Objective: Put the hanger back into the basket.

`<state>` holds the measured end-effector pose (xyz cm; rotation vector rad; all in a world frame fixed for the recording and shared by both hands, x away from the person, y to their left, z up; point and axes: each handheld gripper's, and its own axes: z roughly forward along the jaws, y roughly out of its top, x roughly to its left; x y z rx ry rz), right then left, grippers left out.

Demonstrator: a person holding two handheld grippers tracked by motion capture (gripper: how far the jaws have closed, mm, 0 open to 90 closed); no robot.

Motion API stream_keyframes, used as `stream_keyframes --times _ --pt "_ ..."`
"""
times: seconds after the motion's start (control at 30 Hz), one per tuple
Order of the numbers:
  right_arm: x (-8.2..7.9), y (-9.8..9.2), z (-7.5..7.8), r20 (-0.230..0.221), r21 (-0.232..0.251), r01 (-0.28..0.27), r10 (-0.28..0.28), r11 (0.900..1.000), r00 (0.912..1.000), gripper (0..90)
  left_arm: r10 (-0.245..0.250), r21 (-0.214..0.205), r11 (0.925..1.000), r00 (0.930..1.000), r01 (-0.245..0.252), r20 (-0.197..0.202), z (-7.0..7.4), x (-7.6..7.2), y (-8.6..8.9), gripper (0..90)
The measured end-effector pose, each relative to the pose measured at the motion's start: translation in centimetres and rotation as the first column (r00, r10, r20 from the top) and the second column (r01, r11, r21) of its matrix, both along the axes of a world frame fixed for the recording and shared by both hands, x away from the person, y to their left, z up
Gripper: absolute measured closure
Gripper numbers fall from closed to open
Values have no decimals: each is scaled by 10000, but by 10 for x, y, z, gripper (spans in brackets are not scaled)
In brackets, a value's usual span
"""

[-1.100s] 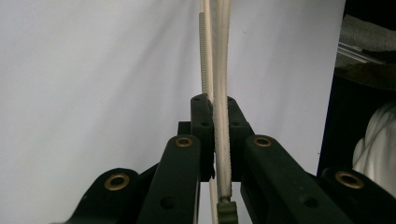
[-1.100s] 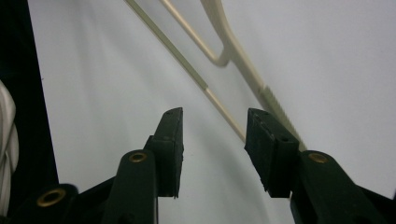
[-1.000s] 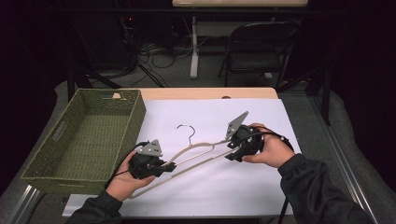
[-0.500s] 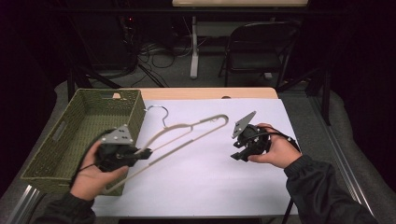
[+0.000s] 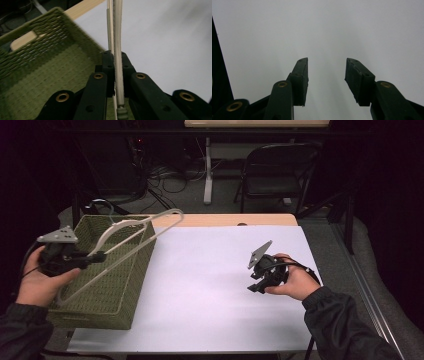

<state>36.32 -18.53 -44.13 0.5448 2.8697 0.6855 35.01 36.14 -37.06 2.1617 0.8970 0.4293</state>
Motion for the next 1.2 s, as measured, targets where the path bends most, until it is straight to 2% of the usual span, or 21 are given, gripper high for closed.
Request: stream_keyframes --times 0.03,0.07,0.1,0.13,0.23,0.27,0.43,0.6,0.67,0.7,0.73,0.8,0.87,0.9,0.97,1.0,1.03,1.07,1.1,1.17,1.2 --pt "1 1 -1 -7 -23 8 -8 10000 10000 533 229 141 9996 9997 -230 39 -2 4 12 873" --pt "1 1 -1 -7 -23 8 -8 10000 10000 533 229 141 9996 9997 -230 39 -2 4 12 873" --pt "1 2 -2 -23 -34 -6 6 10000 10000 533 455 241 9987 9990 -456 40 -6 10 25 873" --pt "1 2 -2 -23 -34 -6 6 10000 10000 533 455 241 9987 9990 -456 40 -6 10 25 873" --pt "2 5 -5 -36 -63 -28 28 10000 10000 533 685 359 9970 9976 -689 127 -15 17 43 873" --pt "2 5 -6 -65 -58 -31 31 10000 10000 534 685 359 9970 9976 -689 127 -15 17 43 873" --pt "3 8 -8 -106 -171 -44 42 9998 9999 534 988 311 9946 9951 -986 -47 -29 20 61 873" --pt "4 8 -10 -124 -117 -62 61 9999 9999 534 1023 -6 9948 9948 -1023 -18 -40 17 72 873" --pt "3 8 -13 -189 -156 -50 48 9999 9998 534 1271 -134 9918 9917 -1274 -179 -49 15 81 873" --pt "3 8 -14 -207 -161 -28 25 9999 9998 534 1271 -134 9918 9917 -1274 -179 -49 15 81 873" --pt "3 8 -15 -212 -158 -44 40 9999 9998 534 1258 -300 9915 9916 -1267 -284 -54 14 85 873" --pt "2 7 -16 -244 -163 -8 4 9999 9997 535 1271 -227 9914 9898 -1288 -650 -63 13 86 872" --pt "2 6 -16 -265 -179 23 -28 9998 9996 536 1301 -70 9914 9885 -1310 -770 -67 13 86 872" --pt "3 6 -16 -256 -153 31 -35 9999 9997 535 1360 309 9905 9869 -1338 -866 -77 14 84 872" --pt "3 5 -15 -284 -261 67 -74 9996 9996 536 1396 573 9893 9854 -1345 -971 -85 15 82 871" --pt "3 5 -15 -284 -261 67 -74 9996 9996 536 1396 573 9893 9854 -1345 -971 -85 15 82 869" --pt "1 4 -15 -276 -114 118 -121 9999 9995 535 1547 884 9854 9822 -1456 -1064 -92 16 78 864" --pt "1 4 -15 -276 -114 118 -121 9999 9995 535 1547 884 9854 9822 -1456 -1064 -92 16 78 846" --pt "0 1 -15 -226 -52 154 -155 9999 9996 533 1790 793 9820 9786 -1714 -1020 -95 16 77 783" --pt "-2 -2 -15 -172 45 203 -202 9998 9996 527 1930 389 9810 9758 -1899 -1027 -96 13 75 701" --pt "-2 -2 -15 -172 45 203 -202 9998 9996 527 1930 389 9810 9758 -1899 -1027 -96 13 75 648"
